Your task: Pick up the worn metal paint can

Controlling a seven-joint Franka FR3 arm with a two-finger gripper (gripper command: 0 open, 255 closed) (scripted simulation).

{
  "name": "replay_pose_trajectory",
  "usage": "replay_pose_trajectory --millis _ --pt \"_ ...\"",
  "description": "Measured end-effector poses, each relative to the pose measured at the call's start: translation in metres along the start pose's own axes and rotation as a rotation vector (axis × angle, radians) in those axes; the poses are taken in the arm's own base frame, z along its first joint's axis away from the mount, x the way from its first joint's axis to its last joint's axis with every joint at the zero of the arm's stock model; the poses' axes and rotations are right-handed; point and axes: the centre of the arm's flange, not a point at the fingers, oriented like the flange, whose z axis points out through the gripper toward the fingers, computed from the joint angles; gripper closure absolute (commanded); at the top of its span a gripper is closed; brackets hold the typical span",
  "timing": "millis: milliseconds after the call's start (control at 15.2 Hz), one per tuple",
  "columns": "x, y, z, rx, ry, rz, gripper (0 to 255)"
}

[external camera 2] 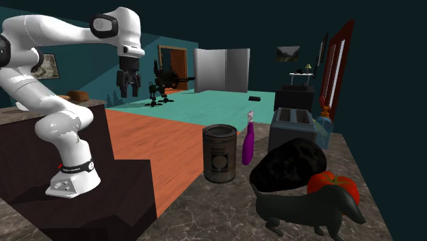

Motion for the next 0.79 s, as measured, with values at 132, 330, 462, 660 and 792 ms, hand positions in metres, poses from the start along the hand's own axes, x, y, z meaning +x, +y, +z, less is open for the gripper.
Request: replay_pose_trajectory --millis 132,330,462,660,792 --pt "0.007 0.001 0.002 0.002 0.000 -0.001 0" --pt "0.038 0.003 0.007 0.012 0.000 -0.007 0" --pt "0.064 0.008 0.013 0.019 -0.001 -0.011 0" --pt "0.105 0.016 0.018 0.030 -0.001 -0.018 0" --pt "0.129 0.020 0.023 0.038 -0.001 -0.022 0"
